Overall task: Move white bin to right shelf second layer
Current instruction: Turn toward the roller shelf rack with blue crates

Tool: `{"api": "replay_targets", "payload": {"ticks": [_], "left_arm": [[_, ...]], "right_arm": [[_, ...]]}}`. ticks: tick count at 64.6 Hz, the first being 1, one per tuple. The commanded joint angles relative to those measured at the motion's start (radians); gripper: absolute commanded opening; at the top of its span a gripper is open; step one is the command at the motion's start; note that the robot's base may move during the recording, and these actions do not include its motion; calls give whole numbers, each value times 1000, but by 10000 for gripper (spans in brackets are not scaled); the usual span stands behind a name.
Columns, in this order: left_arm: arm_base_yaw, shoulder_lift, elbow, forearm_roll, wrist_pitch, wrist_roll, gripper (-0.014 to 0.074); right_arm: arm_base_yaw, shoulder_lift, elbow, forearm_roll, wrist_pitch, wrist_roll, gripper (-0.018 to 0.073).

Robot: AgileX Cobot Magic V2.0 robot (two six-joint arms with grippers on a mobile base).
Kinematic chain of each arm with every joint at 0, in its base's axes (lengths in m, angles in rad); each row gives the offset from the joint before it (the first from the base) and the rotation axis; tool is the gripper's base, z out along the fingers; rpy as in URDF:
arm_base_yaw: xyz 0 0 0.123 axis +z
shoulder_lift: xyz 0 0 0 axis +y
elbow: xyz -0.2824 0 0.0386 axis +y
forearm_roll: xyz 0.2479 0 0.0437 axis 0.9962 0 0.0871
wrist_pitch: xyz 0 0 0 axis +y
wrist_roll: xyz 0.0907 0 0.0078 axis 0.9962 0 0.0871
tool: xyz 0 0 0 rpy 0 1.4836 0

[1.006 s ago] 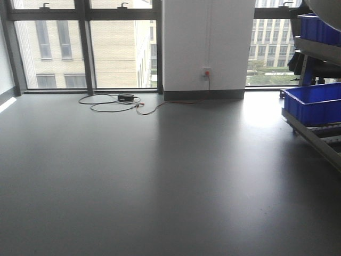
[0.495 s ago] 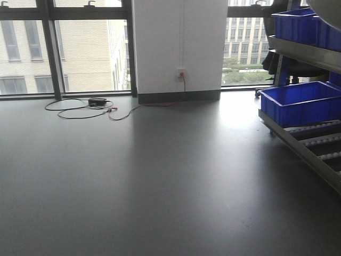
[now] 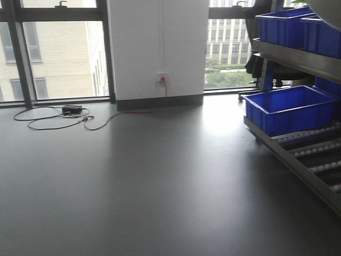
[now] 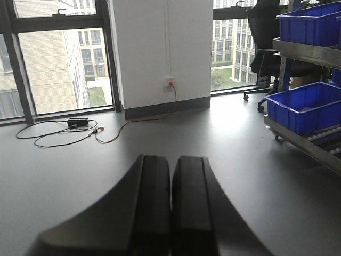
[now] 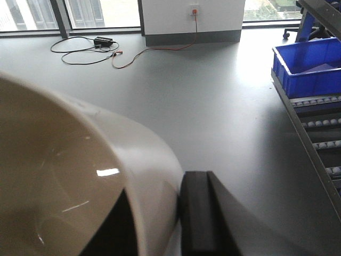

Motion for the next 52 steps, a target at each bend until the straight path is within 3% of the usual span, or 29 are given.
{"api": "replay_targets", "payload": {"ticks": [1, 52], "left_arm": [[-4, -14, 37, -5, -84, -4, 85], [-4, -14, 37, -5, -84, -4, 85]], "right_arm": [[-6, 8, -31, -6, -104, -2, 48], [-6, 8, -31, -6, -104, -2, 48]]}}
